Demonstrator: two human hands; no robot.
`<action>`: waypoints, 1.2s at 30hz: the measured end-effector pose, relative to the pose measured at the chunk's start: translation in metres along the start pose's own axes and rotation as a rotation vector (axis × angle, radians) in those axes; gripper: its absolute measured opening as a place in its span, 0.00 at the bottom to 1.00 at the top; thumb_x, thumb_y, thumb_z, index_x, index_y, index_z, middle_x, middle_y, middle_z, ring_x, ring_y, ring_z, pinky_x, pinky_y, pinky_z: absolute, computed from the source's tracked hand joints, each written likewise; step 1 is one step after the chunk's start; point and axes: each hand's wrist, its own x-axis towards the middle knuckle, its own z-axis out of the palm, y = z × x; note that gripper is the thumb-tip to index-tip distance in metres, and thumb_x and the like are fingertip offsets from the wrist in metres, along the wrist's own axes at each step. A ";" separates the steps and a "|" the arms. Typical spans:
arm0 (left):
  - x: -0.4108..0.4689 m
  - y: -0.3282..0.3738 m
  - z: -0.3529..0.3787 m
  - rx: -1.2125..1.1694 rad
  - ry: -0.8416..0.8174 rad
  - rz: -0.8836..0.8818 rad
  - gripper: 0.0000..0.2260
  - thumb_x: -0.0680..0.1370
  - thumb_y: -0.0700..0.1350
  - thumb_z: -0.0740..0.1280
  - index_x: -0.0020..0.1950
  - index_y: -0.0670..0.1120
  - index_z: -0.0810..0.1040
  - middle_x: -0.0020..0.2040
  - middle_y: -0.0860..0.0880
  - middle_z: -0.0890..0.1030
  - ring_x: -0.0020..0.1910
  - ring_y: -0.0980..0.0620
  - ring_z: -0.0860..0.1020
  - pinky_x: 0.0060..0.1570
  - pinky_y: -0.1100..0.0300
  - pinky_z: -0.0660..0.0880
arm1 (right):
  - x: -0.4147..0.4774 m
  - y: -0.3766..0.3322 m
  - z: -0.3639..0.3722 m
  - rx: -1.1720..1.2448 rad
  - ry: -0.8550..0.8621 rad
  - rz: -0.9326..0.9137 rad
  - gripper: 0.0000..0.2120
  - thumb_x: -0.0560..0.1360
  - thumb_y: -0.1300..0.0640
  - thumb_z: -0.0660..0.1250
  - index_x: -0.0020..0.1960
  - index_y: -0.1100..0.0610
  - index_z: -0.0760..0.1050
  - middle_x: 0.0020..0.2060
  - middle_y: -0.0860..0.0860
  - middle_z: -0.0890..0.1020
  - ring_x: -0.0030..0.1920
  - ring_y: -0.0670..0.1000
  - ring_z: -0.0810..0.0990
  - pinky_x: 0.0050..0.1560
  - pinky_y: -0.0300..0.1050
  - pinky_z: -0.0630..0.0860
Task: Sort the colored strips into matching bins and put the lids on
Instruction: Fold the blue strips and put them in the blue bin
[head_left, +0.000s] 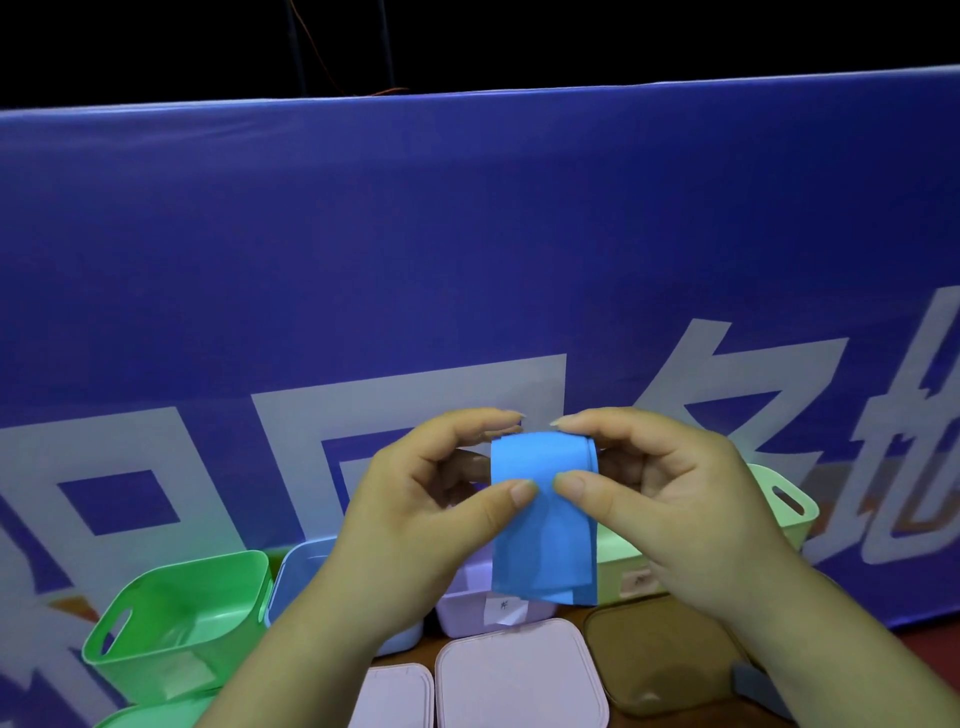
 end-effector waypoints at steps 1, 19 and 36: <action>0.000 -0.001 0.000 0.029 -0.005 0.008 0.17 0.70 0.51 0.76 0.58 0.57 0.81 0.56 0.50 0.84 0.54 0.43 0.82 0.50 0.54 0.82 | 0.000 0.000 0.000 0.009 0.006 0.004 0.16 0.66 0.51 0.73 0.53 0.47 0.82 0.47 0.44 0.85 0.50 0.48 0.85 0.46 0.39 0.82; -0.002 -0.004 0.003 0.060 0.036 0.028 0.16 0.70 0.45 0.77 0.57 0.56 0.83 0.53 0.50 0.85 0.53 0.42 0.82 0.51 0.51 0.82 | 0.002 -0.002 -0.002 0.056 -0.014 0.079 0.17 0.66 0.49 0.71 0.54 0.48 0.80 0.47 0.41 0.84 0.49 0.44 0.84 0.43 0.34 0.79; -0.003 0.006 0.009 -0.034 0.022 -0.047 0.16 0.70 0.45 0.72 0.58 0.49 0.83 0.48 0.51 0.86 0.50 0.51 0.84 0.43 0.64 0.80 | -0.004 0.004 -0.004 0.000 -0.028 0.013 0.15 0.66 0.49 0.74 0.53 0.41 0.81 0.50 0.43 0.84 0.52 0.49 0.84 0.48 0.43 0.83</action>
